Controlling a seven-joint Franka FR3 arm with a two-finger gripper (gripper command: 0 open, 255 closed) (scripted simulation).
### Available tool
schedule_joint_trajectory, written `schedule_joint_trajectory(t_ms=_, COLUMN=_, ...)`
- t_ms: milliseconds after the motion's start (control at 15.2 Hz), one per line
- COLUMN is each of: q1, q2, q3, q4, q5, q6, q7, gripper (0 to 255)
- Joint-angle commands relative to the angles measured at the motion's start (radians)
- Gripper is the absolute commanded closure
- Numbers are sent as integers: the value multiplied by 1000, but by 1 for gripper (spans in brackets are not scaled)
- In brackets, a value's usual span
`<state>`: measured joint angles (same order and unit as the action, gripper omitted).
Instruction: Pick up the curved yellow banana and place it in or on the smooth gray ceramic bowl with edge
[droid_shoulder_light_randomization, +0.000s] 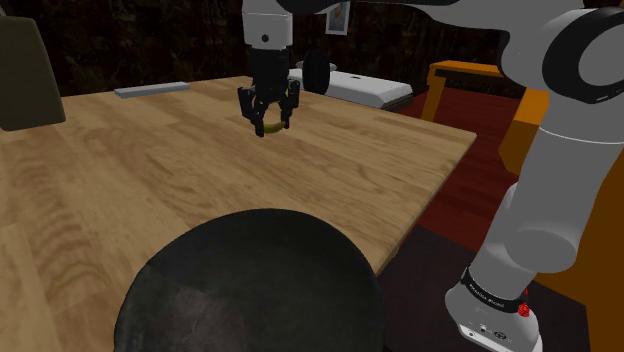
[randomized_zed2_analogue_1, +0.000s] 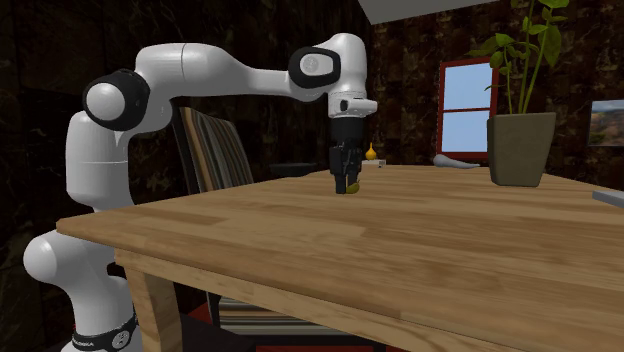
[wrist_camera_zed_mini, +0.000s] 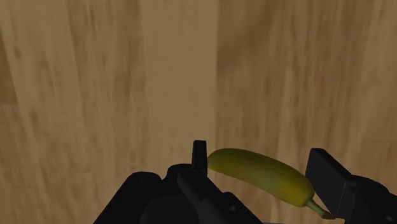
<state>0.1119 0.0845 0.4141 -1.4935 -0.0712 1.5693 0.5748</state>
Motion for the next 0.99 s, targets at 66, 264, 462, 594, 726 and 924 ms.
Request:
schedule_joint_trajectory(t_ms=66, q1=0, q2=0, q3=0, q4=0, q5=0, q6=0, q7=0, gripper=255)
schedule_joint_trajectory(t_ms=264, q1=0, q2=0, q3=0, q4=0, q5=0, q6=0, q7=0, gripper=255)
schedule_joint_trajectory(t_ms=462, q1=0, q2=0, q3=0, q4=-1, q5=0, q6=0, q7=0, gripper=255)
schedule_joint_trajectory(t_ms=594, q1=2, q2=9, q3=1, q4=38, q5=-4, q6=-30, q7=1, gripper=255)
schedule_joint_trajectory(t_ms=726, q1=5, q2=20, q3=3, q4=78, q5=-8, q6=-61, q7=3, gripper=255)
schedule_joint_trajectory(t_ms=924, q1=11, q2=39, q3=6, q4=144, q5=-17, q6=-109, q7=6, gripper=255)
